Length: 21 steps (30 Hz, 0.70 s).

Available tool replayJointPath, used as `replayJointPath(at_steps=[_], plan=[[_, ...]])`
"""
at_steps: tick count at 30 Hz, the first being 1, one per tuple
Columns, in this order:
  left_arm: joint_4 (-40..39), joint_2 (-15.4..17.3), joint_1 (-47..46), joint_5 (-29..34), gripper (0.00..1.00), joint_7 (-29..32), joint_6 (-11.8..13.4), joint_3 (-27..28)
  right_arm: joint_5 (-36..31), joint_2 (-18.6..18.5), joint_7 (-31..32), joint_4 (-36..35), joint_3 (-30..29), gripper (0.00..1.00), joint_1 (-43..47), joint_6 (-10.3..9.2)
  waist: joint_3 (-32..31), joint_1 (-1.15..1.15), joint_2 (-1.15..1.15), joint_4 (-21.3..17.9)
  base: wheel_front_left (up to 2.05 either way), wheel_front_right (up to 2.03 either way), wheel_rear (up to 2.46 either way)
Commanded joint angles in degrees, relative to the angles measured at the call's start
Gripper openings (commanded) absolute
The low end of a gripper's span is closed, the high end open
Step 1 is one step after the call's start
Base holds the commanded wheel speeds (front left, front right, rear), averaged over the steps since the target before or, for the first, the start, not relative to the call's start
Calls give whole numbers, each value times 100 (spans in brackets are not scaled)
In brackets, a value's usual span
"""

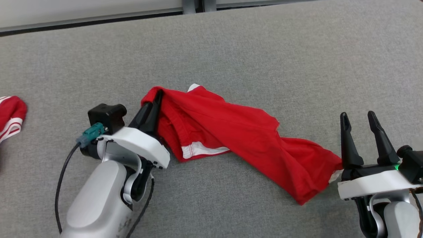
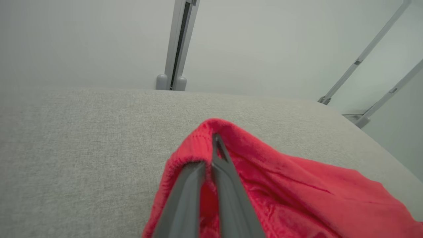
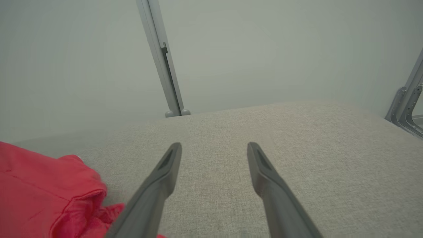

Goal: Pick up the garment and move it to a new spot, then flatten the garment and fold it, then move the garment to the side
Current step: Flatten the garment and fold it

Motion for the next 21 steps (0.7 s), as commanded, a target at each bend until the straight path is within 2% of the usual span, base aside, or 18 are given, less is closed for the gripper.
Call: replayJointPath(at_steps=[1, 6, 7, 8, 10, 14, 21], plan=[[178, 3, -194, -39, 0, -15, -45, 42, 45, 5, -56, 26, 7, 100, -96, 0, 201, 0, 0, -154, 0, 0, 0], [997, -32, -725, -35, 0, -145, -174, 64, 49, 8, -138, 130, 69, 100, -210, 0, 332, 0, 0, -221, 0, 0, 0], [1138, -42, -799, -14, 38, -184, -179, 58, 46, 8, -157, 149, 71, 100, -222, 0, 342, 0, 0, -224, 0, 0, 0], [1241, -43, -860, 22, 100, -248, -172, 47, 42, 8, -170, 173, 79, 100, -226, 0, 340, 0, 0, -226, 0, 0, 0], [1408, -62, -904, 54, 100, -390, -198, 27, 16, -9, -205, 197, 91, 100, -247, 0, 307, 0, 0, -212, 0, 0, 0], [1529, -39, -750, 191, 100, -685, -91, -13, -15, -53, -220, 197, 103, 100, -237, 0, 141, 0, 0, -139, 0, 0, 0], [1186, 121, 39, 189, 100, -818, 109, 13, -57, -112, -104, 159, 109, 100, -22, 0, -299, 0, 0, 61, 0, 0, 0]])
